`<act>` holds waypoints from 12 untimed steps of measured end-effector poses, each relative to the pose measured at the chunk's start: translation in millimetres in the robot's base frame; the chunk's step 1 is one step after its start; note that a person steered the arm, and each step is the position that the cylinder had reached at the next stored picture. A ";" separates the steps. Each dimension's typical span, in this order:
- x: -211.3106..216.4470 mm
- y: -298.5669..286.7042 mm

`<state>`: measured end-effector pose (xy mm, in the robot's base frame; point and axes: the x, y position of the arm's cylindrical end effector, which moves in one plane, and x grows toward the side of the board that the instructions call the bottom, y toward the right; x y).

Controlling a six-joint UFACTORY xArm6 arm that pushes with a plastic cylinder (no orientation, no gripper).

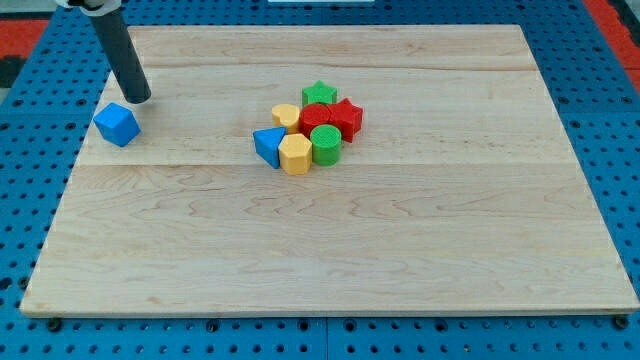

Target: Nudge the group of blocks a bit right

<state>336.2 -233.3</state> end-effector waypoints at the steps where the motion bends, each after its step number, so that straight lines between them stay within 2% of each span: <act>1: -0.5 0.0; 3: -10.7 9.1; 5: -41.8 81.0; 7: -42.1 86.2; 10: -5.3 96.7; 12: 27.7 144.5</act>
<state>363.9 -88.8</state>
